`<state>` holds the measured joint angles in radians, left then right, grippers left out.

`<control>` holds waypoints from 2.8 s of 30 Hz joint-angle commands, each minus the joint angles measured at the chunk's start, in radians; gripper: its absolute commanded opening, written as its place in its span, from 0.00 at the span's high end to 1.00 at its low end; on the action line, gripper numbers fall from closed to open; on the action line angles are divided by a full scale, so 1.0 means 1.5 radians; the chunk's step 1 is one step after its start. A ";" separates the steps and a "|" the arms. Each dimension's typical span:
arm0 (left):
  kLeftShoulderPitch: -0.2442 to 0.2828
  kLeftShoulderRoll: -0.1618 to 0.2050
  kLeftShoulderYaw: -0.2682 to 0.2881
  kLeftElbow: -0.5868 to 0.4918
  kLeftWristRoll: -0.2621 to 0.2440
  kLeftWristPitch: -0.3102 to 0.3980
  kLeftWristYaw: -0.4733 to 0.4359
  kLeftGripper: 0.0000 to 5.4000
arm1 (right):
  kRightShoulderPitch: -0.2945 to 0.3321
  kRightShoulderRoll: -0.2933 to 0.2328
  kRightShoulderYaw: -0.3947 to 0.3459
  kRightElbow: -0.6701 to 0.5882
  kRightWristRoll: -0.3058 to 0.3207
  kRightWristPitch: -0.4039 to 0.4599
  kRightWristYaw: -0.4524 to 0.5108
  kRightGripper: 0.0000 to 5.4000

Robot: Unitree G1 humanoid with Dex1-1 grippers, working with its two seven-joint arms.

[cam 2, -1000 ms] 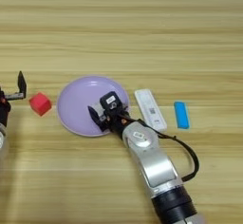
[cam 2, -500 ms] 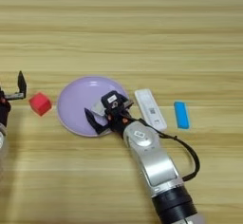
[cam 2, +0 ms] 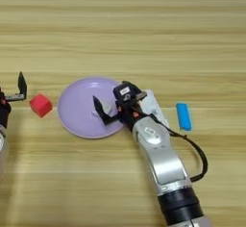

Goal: Move the objects on the table

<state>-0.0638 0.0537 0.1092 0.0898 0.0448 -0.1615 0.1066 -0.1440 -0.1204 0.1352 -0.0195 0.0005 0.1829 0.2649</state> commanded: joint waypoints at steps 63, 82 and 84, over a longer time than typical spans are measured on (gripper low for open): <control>0.149 0.149 -0.010 -0.189 -0.054 0.170 -0.250 0.00 | -0.041 -0.112 -0.320 0.165 0.101 -0.124 -0.149 0.00; 0.155 0.184 -0.074 -0.114 -0.027 0.152 -0.316 0.00 | -0.049 -0.115 -0.328 0.172 0.101 -0.122 -0.168 0.00; 0.156 0.186 -0.081 -0.110 -0.020 0.151 -0.318 0.00 | -0.049 -0.115 -0.327 0.171 0.101 -0.121 -0.169 0.00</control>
<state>0.1699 0.3163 0.0040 -0.0873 -0.0054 0.0709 -0.3608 -0.2074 -0.2944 -0.3538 0.2404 0.1481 -0.0110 0.0183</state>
